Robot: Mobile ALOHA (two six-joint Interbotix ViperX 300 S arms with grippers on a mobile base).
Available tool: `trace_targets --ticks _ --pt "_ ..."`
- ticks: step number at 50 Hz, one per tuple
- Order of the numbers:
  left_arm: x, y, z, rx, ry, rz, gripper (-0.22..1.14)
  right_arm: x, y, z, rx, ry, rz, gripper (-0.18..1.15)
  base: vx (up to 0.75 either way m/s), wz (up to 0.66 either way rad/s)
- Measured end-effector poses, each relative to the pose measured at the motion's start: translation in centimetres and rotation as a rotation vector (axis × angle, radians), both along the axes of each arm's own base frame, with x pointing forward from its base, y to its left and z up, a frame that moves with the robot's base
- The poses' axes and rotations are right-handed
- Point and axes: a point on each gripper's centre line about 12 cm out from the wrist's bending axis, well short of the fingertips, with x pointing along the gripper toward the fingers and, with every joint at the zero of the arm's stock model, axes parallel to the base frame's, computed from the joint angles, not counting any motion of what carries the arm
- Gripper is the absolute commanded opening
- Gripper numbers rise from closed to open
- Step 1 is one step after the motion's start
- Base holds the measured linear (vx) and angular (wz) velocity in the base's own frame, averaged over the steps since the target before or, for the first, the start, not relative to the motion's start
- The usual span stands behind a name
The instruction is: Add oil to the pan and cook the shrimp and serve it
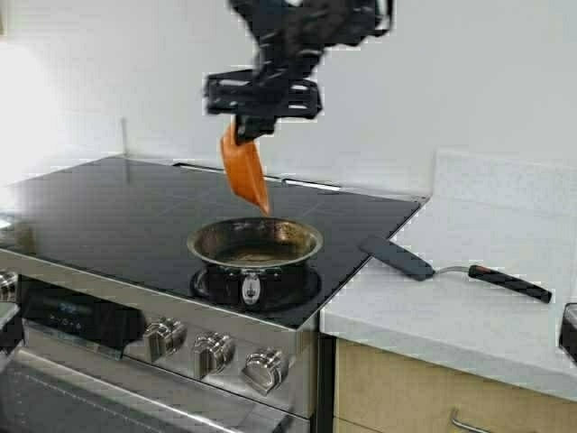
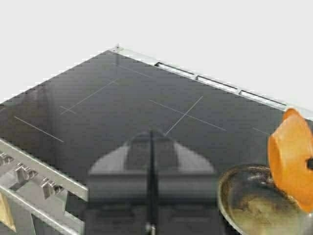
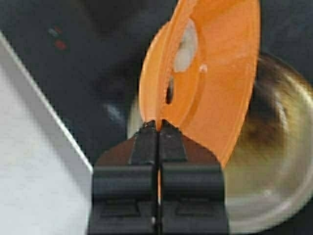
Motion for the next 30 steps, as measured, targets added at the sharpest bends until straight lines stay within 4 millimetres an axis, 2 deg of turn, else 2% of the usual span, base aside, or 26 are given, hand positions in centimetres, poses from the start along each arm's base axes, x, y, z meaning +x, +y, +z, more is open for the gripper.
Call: trace_targets --ticks 5,14,23,30 --pt "0.0 0.0 0.0 0.0 -0.002 -0.002 0.03 1.4 -1.4 0.5 0.126 0.034 0.025 0.06 0.0 0.0" --pt "0.0 0.0 0.0 0.001 -0.002 0.0 0.03 2.2 -3.5 0.2 0.289 0.082 0.069 0.06 0.0 0.0" --pt "0.0 0.0 -0.1 0.002 0.003 0.0 0.03 1.7 -4.6 -0.9 0.468 0.143 0.084 0.06 0.0 0.0" --pt "0.0 0.0 0.0 0.002 0.002 0.0 0.03 1.7 -6.3 -2.6 0.67 0.185 0.078 0.06 0.0 0.0"
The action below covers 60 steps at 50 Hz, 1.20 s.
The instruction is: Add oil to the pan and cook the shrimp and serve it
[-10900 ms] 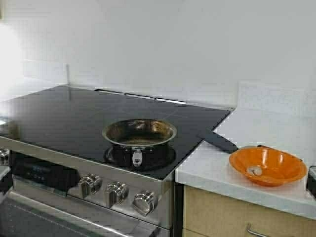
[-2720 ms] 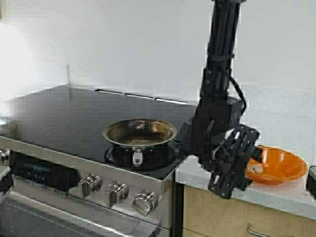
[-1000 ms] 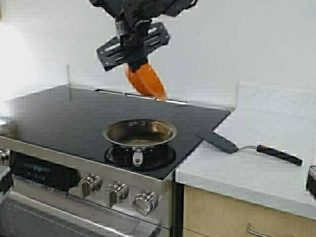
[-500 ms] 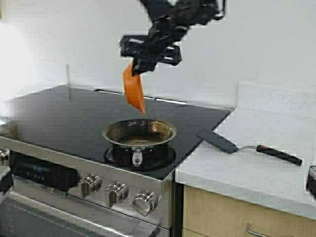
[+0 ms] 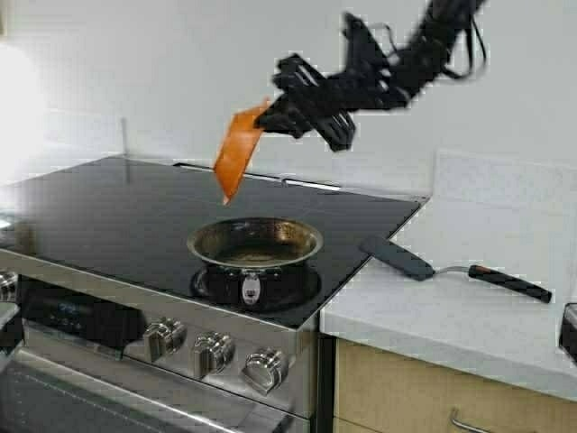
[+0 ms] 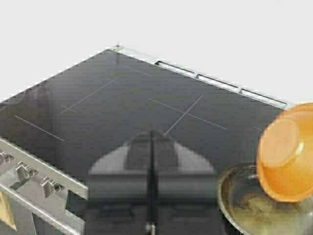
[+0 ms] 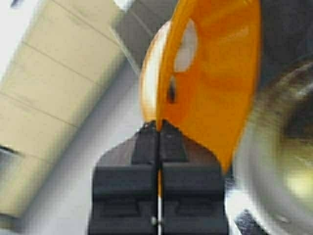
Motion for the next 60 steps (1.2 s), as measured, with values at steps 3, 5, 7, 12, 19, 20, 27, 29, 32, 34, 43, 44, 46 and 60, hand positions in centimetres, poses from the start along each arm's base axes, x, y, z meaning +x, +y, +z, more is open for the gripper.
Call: trace_targets --ticks 3,5,7,12,19,20,27,29,32,34,43,44,46,60 --pt "0.0 0.0 0.0 0.0 0.0 0.0 0.03 0.1 -0.9 -1.3 0.054 0.034 -0.026 0.06 0.0 0.0" --pt "0.0 0.0 0.0 0.0 0.003 -0.001 0.03 0.2 -1.4 -2.3 0.072 0.059 -0.044 0.06 0.0 0.0" --pt "0.0 0.0 0.0 0.0 0.003 0.0 0.03 0.1 -1.5 -3.3 0.085 0.082 -0.054 0.06 0.0 0.0" --pt "0.0 0.0 -0.1 0.002 0.003 0.0 0.03 -0.4 -1.4 -5.1 0.146 0.12 -0.044 0.06 0.0 0.0" --pt "0.0 0.0 0.0 0.002 0.002 -0.002 0.03 -0.7 -1.3 -6.9 0.341 0.171 -0.031 0.06 0.0 0.0" --pt "0.1 0.0 -0.1 0.002 0.005 -0.002 0.03 -0.7 -1.4 -7.1 0.36 0.174 -0.036 0.06 0.0 0.0" --pt "0.1 0.0 -0.1 0.002 0.006 -0.002 0.03 -0.5 -2.0 -7.3 0.408 0.17 -0.049 0.06 0.0 0.0" --pt "0.0 0.0 -0.1 0.002 0.006 -0.002 0.03 -0.5 -2.0 -7.3 0.412 0.171 -0.053 0.06 0.0 0.0" --pt "0.1 0.0 -0.2 0.002 0.008 0.0 0.03 -0.4 -2.1 -7.5 0.423 0.181 -0.06 0.06 0.0 0.0" --pt "0.1 0.0 -0.2 0.002 0.009 0.0 0.03 -0.3 -2.2 -7.9 0.425 0.192 -0.067 0.06 0.0 0.0" --pt "0.1 0.0 -0.2 0.002 0.008 0.0 0.03 -0.2 -2.8 -8.4 0.446 0.222 -0.08 0.06 0.0 0.0" --pt "0.1 0.0 -0.2 0.002 0.009 -0.002 0.03 -0.2 -2.8 -8.3 0.445 0.218 -0.079 0.06 0.0 0.0" --pt "0.1 0.0 -0.2 0.002 0.009 -0.002 0.03 -0.2 -2.8 -8.3 0.446 0.213 -0.079 0.06 0.0 0.0" --pt "0.1 0.0 -0.2 0.002 0.009 -0.002 0.03 -0.5 -3.1 -7.9 0.478 0.189 -0.058 0.06 0.0 0.0"
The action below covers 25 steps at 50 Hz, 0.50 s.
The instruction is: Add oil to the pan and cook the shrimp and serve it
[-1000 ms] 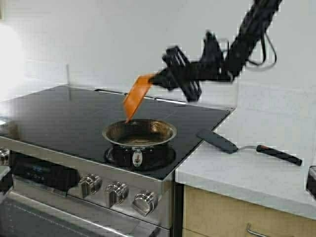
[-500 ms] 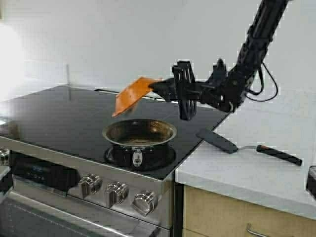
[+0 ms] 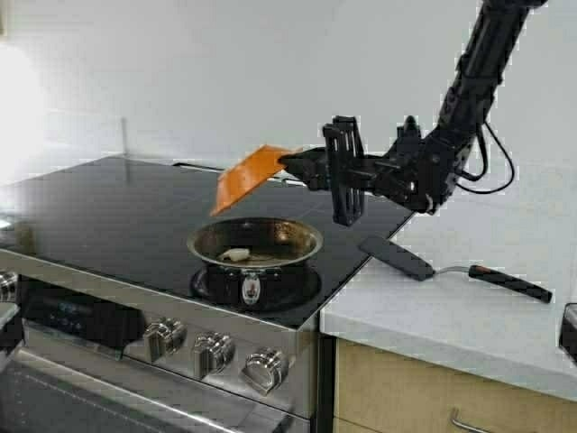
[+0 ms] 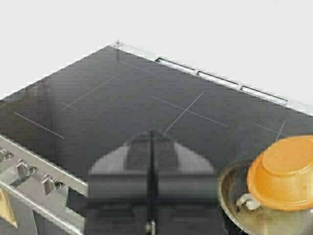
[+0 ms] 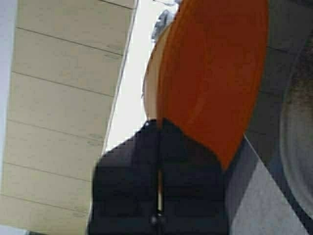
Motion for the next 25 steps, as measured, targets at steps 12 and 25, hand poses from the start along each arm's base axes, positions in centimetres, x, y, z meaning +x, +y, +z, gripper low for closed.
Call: trace_targets --ticks 12,25 --pt "0.0 0.0 0.0 0.0 0.0 0.002 0.03 -0.1 -0.3 5.0 -0.16 -0.101 -0.034 0.07 0.0 0.0" --pt "0.0 0.0 0.0 -0.001 0.003 0.002 0.03 -0.1 -2.9 11.1 -0.803 -0.174 -0.072 0.07 0.0 0.0"
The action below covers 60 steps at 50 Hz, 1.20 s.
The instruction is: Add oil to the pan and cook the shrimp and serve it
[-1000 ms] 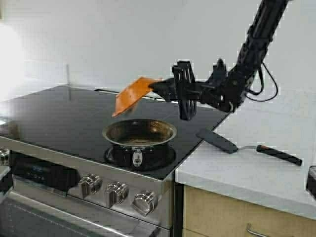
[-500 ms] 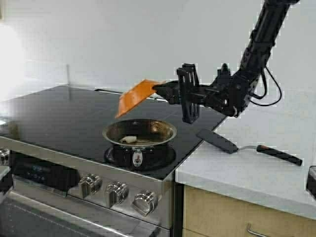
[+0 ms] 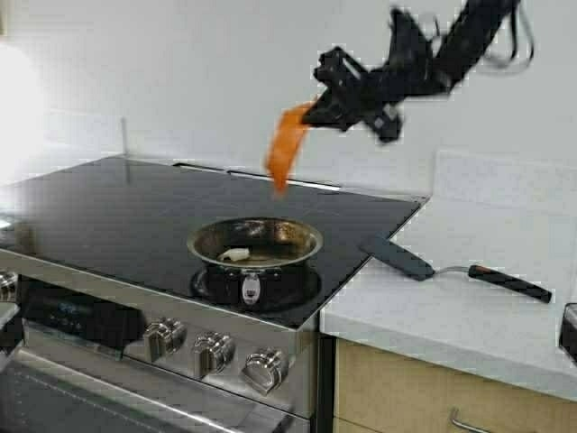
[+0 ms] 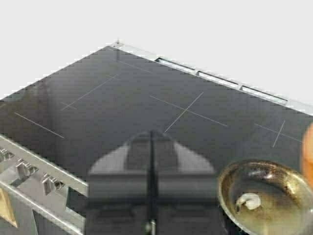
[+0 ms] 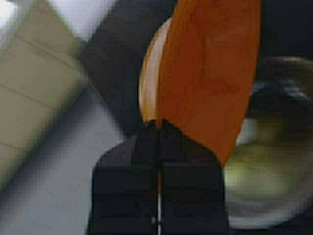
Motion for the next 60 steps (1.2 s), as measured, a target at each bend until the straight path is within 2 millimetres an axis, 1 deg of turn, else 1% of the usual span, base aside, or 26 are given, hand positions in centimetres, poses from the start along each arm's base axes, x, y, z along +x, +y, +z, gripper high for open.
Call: trace_targets --ticks 3,9,12,14,16,20,23,26,30,32,35,40,46,49,51,54,57,60 --pt "0.0 0.0 0.0 0.002 0.0 -0.002 0.03 -0.3 -1.3 1.8 -0.155 -0.037 -0.033 0.07 0.0 0.0" --pt "0.0 0.0 0.0 0.002 0.0 0.0 0.03 -1.3 -3.9 5.0 -0.397 -0.115 -0.119 0.07 0.0 0.0" --pt "0.0 0.0 0.0 0.001 -0.002 -0.002 0.03 -1.9 -5.6 6.7 -0.524 -0.159 -0.178 0.07 0.0 0.0" --pt "0.0 0.0 0.0 0.001 -0.002 0.0 0.03 -2.1 -6.6 7.5 -0.59 -0.179 -0.213 0.07 0.0 0.0" --pt "0.0 0.0 0.0 0.002 0.0 0.0 0.03 -2.2 -7.7 8.2 -0.692 -0.199 -0.248 0.07 0.0 0.0" --pt "0.0 0.0 0.0 0.001 -0.002 -0.002 0.03 -2.4 -9.9 8.6 -0.914 -0.203 -0.29 0.07 0.0 0.0" --pt "0.0 0.0 0.0 0.0 -0.002 -0.002 0.03 -2.4 -11.5 8.3 -1.105 -0.176 -0.287 0.07 0.0 0.0" --pt "0.0 0.0 0.0 0.0 -0.002 -0.002 0.03 -2.2 -13.1 7.5 -1.273 -0.121 -0.258 0.07 0.0 0.0" --pt "0.0 0.0 0.0 0.0 -0.002 -0.002 0.03 -1.9 -15.4 6.3 -1.39 -0.027 -0.233 0.07 0.0 0.0" --pt "0.0 0.0 0.0 0.0 -0.003 -0.002 0.03 -1.7 -16.6 5.9 -1.407 0.017 -0.242 0.07 0.0 0.0" --pt "0.0 0.0 0.0 0.0 -0.002 0.0 0.03 -1.6 -18.7 5.7 -1.411 0.065 -0.275 0.07 0.0 0.0" --pt "0.0 0.0 0.0 0.0 0.0 0.0 0.03 -1.6 -22.7 5.2 -1.426 0.144 -0.33 0.07 0.0 0.0" --pt "0.0 0.0 0.0 0.0 -0.002 -0.002 0.03 -2.1 -27.5 3.3 -1.449 0.26 -0.382 0.07 0.0 0.0" --pt "0.0 0.0 0.0 0.0 -0.002 -0.002 0.03 -2.4 -29.6 2.1 -1.462 0.315 -0.396 0.07 0.0 0.0" --pt "0.0 0.0 0.1 0.0 -0.002 -0.002 0.03 -2.5 -30.7 1.2 -1.471 0.349 -0.396 0.07 0.0 0.0" --pt "0.0 0.0 0.0 0.0 0.0 0.0 0.03 -2.7 -31.7 -0.4 -1.483 0.394 -0.384 0.07 0.0 0.0" --pt "0.0 0.0 0.0 0.0 0.0 -0.002 0.03 -2.6 -32.4 -2.0 -1.488 0.428 -0.376 0.07 0.0 0.0" --pt "0.0 0.0 0.0 0.0 -0.002 0.0 0.03 -2.6 -32.6 -3.5 -1.491 0.456 -0.36 0.07 0.0 0.0"
